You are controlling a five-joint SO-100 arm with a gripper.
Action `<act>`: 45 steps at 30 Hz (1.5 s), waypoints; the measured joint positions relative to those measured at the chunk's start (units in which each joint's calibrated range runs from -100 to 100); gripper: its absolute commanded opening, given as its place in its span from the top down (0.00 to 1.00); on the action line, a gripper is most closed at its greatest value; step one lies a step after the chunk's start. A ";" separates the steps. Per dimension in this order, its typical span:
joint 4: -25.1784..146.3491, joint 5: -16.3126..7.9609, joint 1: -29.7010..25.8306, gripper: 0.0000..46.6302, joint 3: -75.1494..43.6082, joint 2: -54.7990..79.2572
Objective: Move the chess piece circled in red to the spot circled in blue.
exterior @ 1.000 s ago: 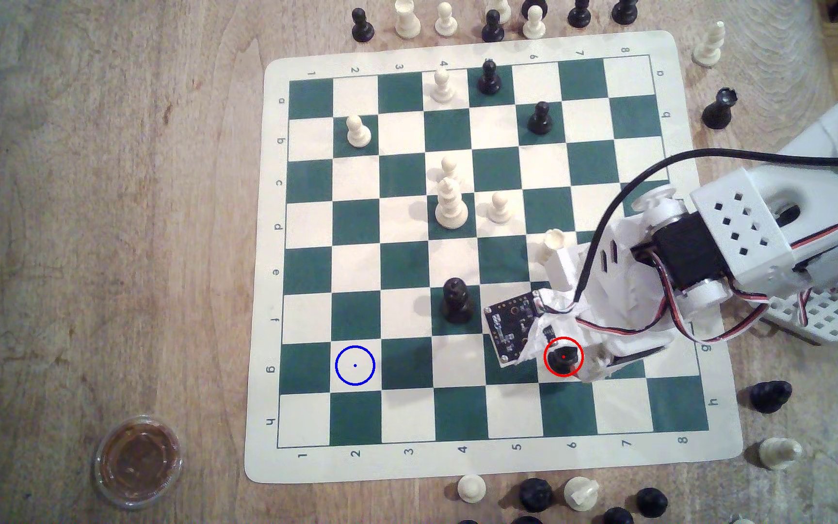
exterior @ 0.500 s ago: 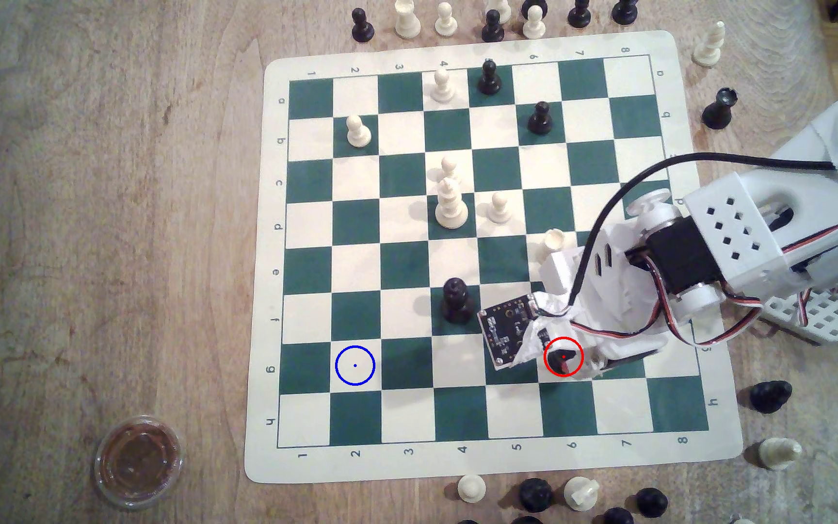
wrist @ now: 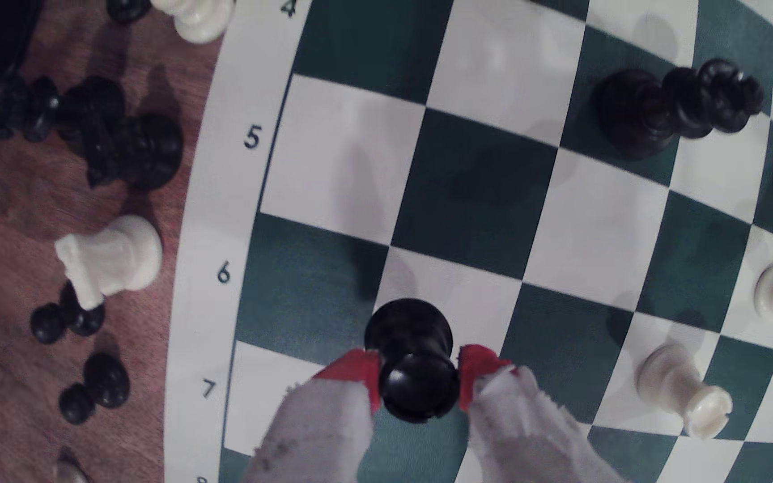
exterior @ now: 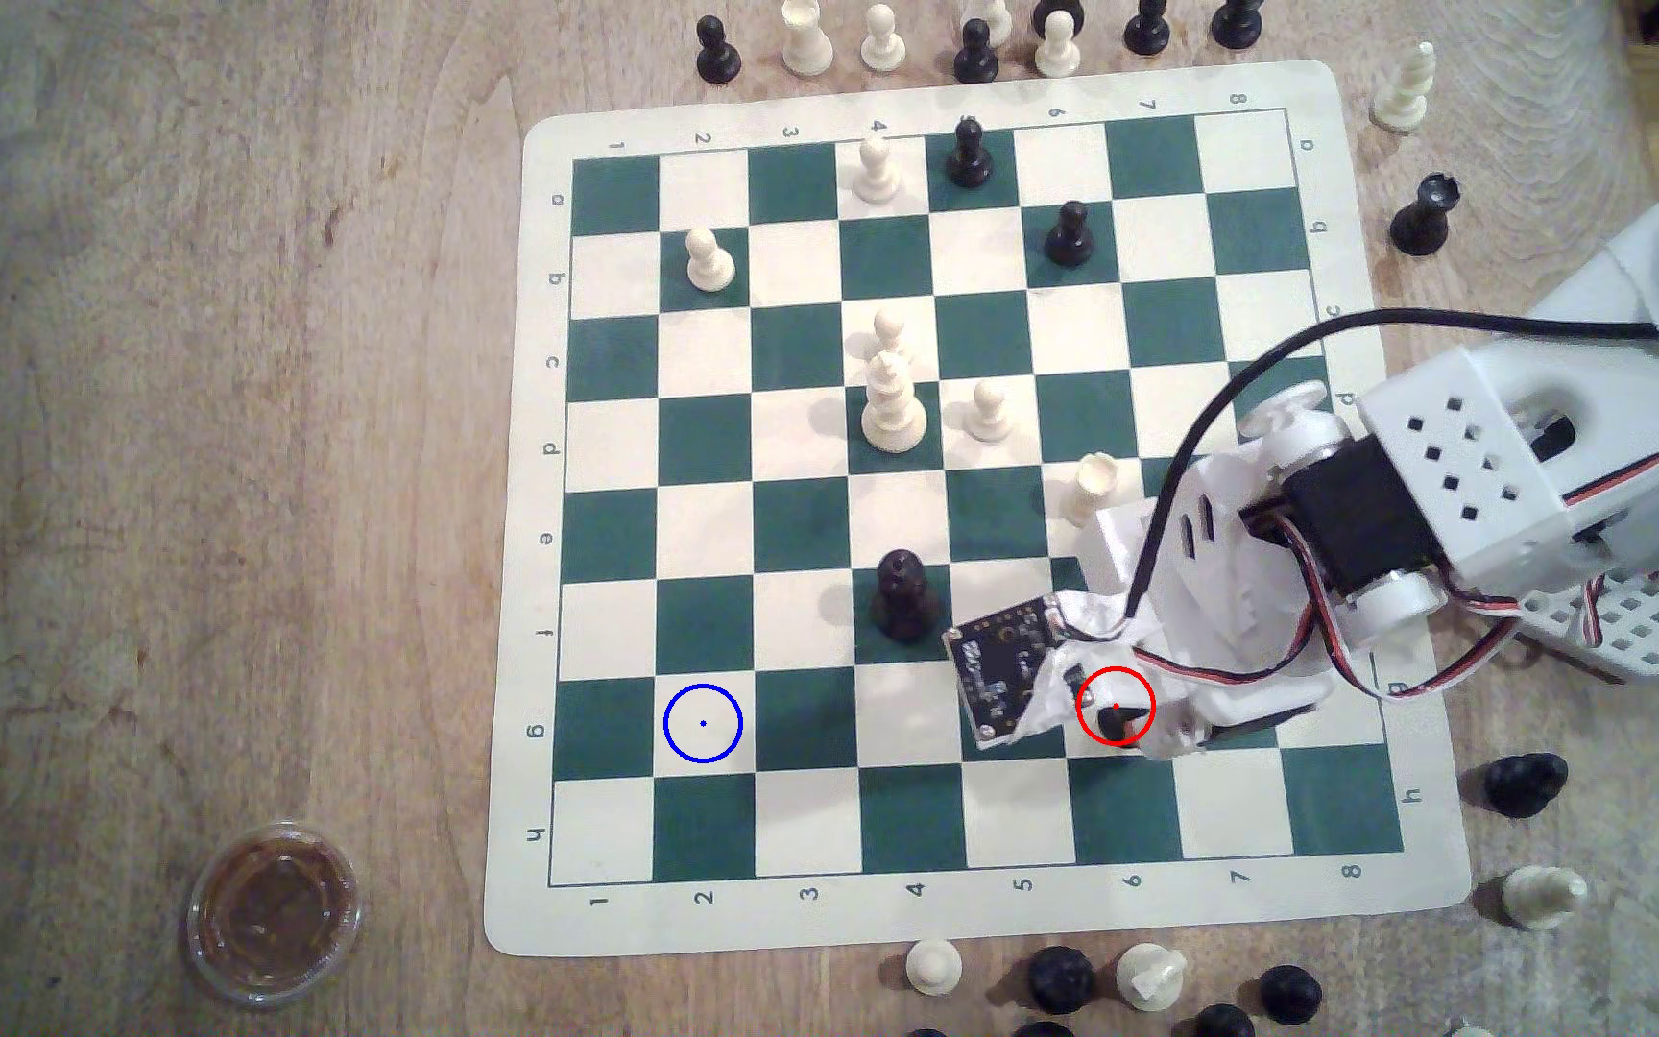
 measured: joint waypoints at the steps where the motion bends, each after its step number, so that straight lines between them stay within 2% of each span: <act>1: 0.80 0.00 0.07 0.99 -1.63 0.00; 7: 6.85 0.00 1.77 0.99 -18.62 7.46; 13: 7.89 0.20 3.32 0.99 -37.60 21.87; 20: 8.61 -0.78 5.38 0.99 -54.77 35.44; 35: 5.42 -0.78 8.41 0.99 -69.14 50.52; 45: 2.71 -0.78 8.41 0.99 -72.66 56.22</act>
